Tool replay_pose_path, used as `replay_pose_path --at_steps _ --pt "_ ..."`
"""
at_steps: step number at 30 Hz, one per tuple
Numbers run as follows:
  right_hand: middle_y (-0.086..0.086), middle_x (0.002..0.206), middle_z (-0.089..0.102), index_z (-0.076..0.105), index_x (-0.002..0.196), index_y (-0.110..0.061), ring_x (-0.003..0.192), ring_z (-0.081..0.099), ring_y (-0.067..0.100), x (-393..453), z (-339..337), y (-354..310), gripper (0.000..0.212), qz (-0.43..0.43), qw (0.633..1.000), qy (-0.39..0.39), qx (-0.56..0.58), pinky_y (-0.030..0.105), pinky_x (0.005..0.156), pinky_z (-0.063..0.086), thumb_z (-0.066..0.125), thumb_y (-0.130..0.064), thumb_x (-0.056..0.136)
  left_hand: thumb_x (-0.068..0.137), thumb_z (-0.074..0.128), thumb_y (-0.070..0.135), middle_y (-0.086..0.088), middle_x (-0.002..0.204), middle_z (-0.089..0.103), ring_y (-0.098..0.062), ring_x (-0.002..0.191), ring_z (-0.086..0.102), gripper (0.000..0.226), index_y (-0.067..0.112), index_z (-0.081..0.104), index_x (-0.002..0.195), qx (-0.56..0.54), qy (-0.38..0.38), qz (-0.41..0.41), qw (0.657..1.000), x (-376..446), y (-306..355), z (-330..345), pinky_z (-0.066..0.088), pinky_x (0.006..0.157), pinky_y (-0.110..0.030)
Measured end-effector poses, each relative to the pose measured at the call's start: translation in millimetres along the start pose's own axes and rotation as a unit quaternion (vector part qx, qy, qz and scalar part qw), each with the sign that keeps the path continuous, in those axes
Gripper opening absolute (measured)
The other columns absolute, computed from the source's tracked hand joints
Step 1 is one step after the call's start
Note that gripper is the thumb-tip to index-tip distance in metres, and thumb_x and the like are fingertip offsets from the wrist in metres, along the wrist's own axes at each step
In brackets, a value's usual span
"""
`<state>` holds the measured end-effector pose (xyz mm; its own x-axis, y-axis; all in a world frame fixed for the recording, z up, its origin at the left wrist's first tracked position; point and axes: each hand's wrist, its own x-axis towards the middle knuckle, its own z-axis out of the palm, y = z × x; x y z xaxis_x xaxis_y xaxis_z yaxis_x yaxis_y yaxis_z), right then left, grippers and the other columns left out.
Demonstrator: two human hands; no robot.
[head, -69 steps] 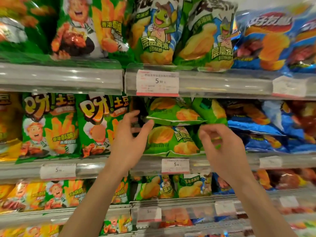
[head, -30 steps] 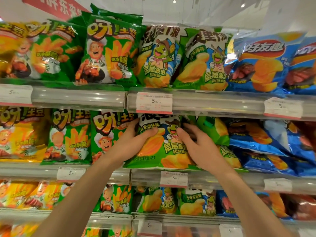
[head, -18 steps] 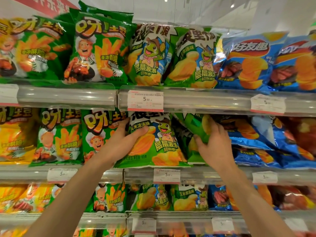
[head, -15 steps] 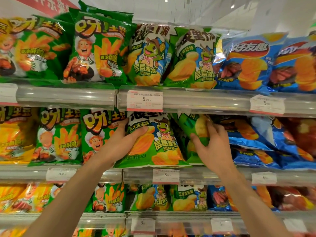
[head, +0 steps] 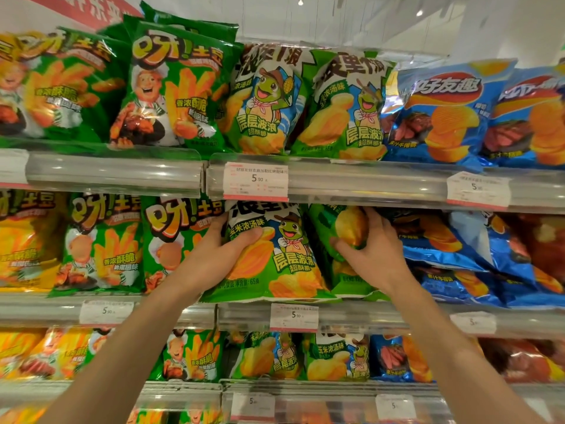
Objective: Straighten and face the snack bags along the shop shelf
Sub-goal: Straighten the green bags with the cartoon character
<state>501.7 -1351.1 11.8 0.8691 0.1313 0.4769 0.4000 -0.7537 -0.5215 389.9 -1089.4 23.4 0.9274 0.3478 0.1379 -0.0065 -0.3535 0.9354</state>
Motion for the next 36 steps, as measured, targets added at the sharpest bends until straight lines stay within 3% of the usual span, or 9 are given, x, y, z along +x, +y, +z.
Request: replay_pose_path --at_steps 2,6,11,15,20,25,31,34,36 --pt "0.016 0.146 0.041 0.029 0.152 -0.019 0.134 0.038 0.038 -2 10 -12 0.097 0.027 0.998 0.038 -0.041 0.052 0.110 0.033 0.058 -0.075 0.079 0.079 0.065 0.068 0.028 0.102 0.048 0.005 0.091 0.054 0.091 0.037 0.025 0.155 0.000 0.002 0.001 1.000 0 0 0 0.043 0.067 -0.016" --pt "0.016 0.144 0.037 0.036 0.149 -0.028 0.134 0.032 0.037 -4 6 -11 0.095 0.014 1.000 0.023 -0.012 0.053 0.111 0.028 0.038 -0.090 0.076 0.078 0.065 0.068 0.025 0.103 0.050 0.003 0.093 0.056 0.094 0.037 0.024 0.156 -0.002 -0.002 0.000 1.000 1 0 -1 0.044 0.068 -0.017" --pt "0.009 0.161 0.022 0.017 0.156 -0.033 0.146 0.026 0.038 -5 -2 0 0.102 -0.020 0.998 -0.055 0.020 0.057 0.119 0.024 0.052 -0.082 0.074 0.065 0.063 0.076 0.019 0.112 0.054 -0.004 0.098 0.059 0.106 0.037 0.024 0.156 -0.006 -0.009 -0.001 1.000 -1 -1 0 0.047 0.073 -0.021" --pt "0.011 0.156 0.033 0.021 0.155 -0.031 0.141 0.033 0.036 -8 7 -8 0.099 -0.019 0.999 -0.011 0.032 0.055 0.113 0.032 0.062 -0.075 0.078 0.060 0.062 0.079 0.026 0.105 0.050 -0.006 0.099 0.060 0.110 0.040 0.024 0.155 -0.004 -0.008 0.003 1.000 0 -2 -2 0.052 0.082 -0.029" --pt "0.022 0.148 0.036 0.031 0.151 -0.022 0.133 0.036 0.043 -5 17 -15 0.093 0.032 0.994 0.075 -0.074 0.056 0.109 0.030 0.058 -0.074 0.079 0.059 0.063 0.079 0.024 0.108 0.052 -0.010 0.104 0.062 0.111 0.040 0.024 0.155 -0.002 -0.009 0.006 1.000 0 -2 -2 0.053 0.092 -0.036" --pt "0.028 0.146 0.036 0.031 0.153 -0.019 0.131 0.035 0.045 -1 9 5 0.092 0.074 0.969 0.109 -0.208 0.057 0.109 0.027 0.042 -0.079 0.083 0.063 0.067 0.083 0.007 0.126 0.051 -0.023 0.120 0.057 0.112 0.039 0.023 0.156 0.016 -0.008 -0.009 1.000 2 -2 -3 0.047 0.106 -0.046" --pt "0.024 0.161 0.021 0.019 0.158 -0.017 0.149 0.016 0.040 -3 7 9 0.100 0.079 0.972 0.086 -0.202 0.061 0.120 0.009 0.025 -0.085 0.085 0.058 0.062 0.081 0.018 0.110 0.051 -0.017 0.108 0.058 0.112 0.041 0.023 0.155 0.009 -0.003 -0.001 1.000 0 -1 -2 0.048 0.095 -0.035" --pt "0.021 0.161 0.025 0.032 0.154 -0.012 0.151 0.016 0.037 -11 0 6 0.092 0.025 0.982 0.114 -0.151 0.060 0.121 0.008 0.040 -0.076 0.088 0.060 0.061 0.081 0.024 0.105 0.048 -0.008 0.099 0.056 0.110 0.041 0.023 0.155 0.011 -0.002 0.013 1.000 1 -2 -2 0.046 0.083 -0.029" --pt "0.021 0.155 0.036 0.046 0.146 -0.009 0.147 0.026 0.037 -20 -4 2 0.076 -0.019 0.982 0.135 -0.132 0.058 0.119 0.018 0.053 -0.062 0.092 0.061 0.061 0.081 0.028 0.105 0.046 -0.001 0.095 0.053 0.107 0.042 0.024 0.154 0.018 -0.003 0.024 1.000 2 -3 -1 0.043 0.079 -0.025"
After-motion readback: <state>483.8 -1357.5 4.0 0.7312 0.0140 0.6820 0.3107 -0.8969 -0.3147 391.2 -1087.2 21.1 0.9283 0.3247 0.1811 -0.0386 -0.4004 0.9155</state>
